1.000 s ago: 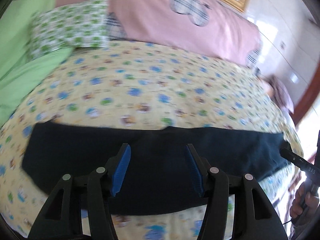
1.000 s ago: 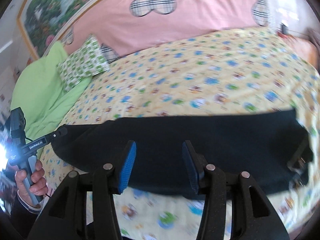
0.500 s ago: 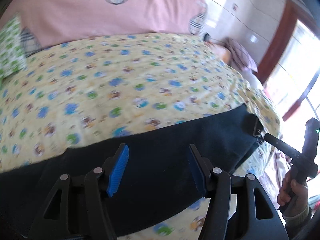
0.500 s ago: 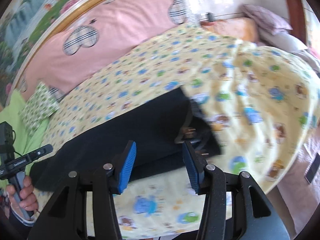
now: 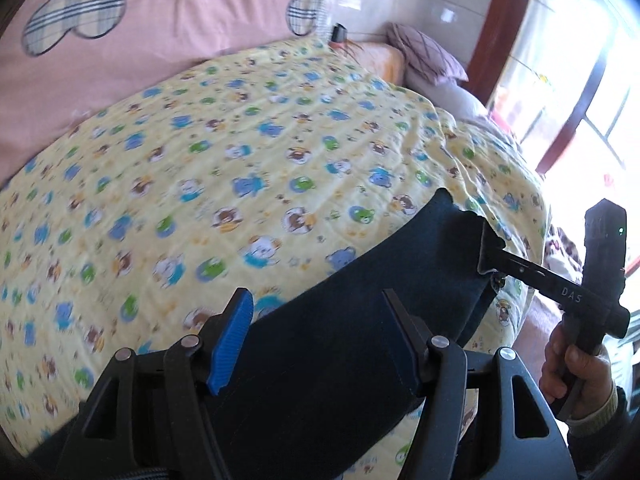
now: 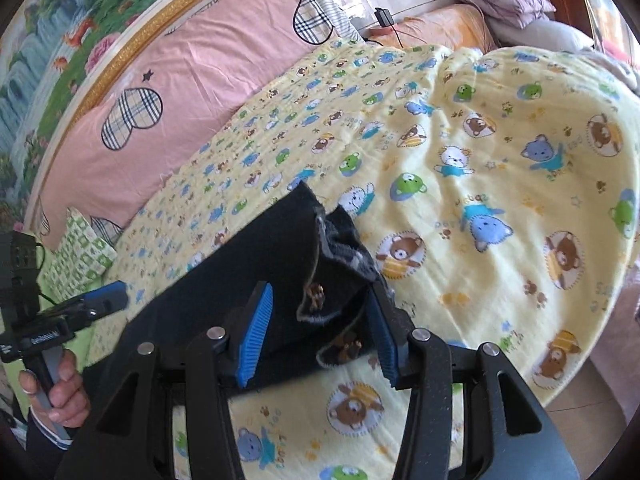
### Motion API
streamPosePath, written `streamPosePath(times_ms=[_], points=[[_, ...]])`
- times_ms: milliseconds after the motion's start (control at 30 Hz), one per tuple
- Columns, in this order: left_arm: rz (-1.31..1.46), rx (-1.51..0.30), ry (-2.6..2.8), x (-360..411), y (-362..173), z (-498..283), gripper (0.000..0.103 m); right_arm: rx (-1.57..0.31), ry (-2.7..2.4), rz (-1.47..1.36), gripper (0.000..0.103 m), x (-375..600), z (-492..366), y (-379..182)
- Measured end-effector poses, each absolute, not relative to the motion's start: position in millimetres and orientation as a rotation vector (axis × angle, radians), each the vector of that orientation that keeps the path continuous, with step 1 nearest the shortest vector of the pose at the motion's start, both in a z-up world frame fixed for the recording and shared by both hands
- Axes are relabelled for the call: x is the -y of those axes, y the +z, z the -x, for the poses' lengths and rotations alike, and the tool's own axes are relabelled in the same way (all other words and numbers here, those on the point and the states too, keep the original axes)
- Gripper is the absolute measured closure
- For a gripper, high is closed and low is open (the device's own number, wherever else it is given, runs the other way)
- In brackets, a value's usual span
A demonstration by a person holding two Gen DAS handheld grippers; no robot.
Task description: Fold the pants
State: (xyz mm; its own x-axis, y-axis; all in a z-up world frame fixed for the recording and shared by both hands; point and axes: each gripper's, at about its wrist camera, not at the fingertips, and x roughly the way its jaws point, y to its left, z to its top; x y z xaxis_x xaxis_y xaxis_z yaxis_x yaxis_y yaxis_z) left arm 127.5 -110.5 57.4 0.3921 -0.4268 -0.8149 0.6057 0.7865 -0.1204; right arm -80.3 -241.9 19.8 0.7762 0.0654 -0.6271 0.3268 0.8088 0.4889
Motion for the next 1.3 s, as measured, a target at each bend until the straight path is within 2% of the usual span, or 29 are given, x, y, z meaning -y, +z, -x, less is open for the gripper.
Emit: streamPosePath(times_ms=[67,100,133,300,633,767,833,1000,1300], points=[[-0.229,-0.983,-0.684,122.2,55.1,-133.1,0.038,-0.678,-0.140,-0.618,0.074,242.5,76.5,19.6],[-0.238,-0.988,-0.698,127.6,54.3,-135.0,0.038,-0.682,-0.135,-0.618,0.090,242.6,75.0,18.9],[-0.253,-0.992,-0.712,134.6,53.0,-137.3,0.038,-0.681,-0.129,-0.623,0.094,243.7,74.9,18.5],[-0.314,-1.018,-0.768,166.0,46.1,-143.2,0.038,-0.633,-0.132,-0.614,0.095,245.0,96.0,25.4],[-0.482,-1.082,-0.912,244.4,17.2,-143.8,0.038,-0.669,-0.156,-0.686,0.094,253.0,117.8,7.7],[-0.532,-1.087,-0.939,265.1,6.4,-144.6,0.038,-0.682,-0.178,-0.676,0.078,251.3,118.4,8.3],[-0.534,-1.108,-0.960,272.9,3.3,-146.2,0.038,-0.675,-0.207,-0.652,0.064,250.5,120.3,11.1],[-0.560,-1.132,-1.014,297.1,-6.3,-148.1,0.040,-0.663,-0.185,-0.722,0.060,257.5,124.3,2.4],[-0.531,-1.169,-1.107,314.7,-13.3,-155.4,0.071,-0.634,-0.115,-0.787,0.061,264.1,116.8,-7.9]])
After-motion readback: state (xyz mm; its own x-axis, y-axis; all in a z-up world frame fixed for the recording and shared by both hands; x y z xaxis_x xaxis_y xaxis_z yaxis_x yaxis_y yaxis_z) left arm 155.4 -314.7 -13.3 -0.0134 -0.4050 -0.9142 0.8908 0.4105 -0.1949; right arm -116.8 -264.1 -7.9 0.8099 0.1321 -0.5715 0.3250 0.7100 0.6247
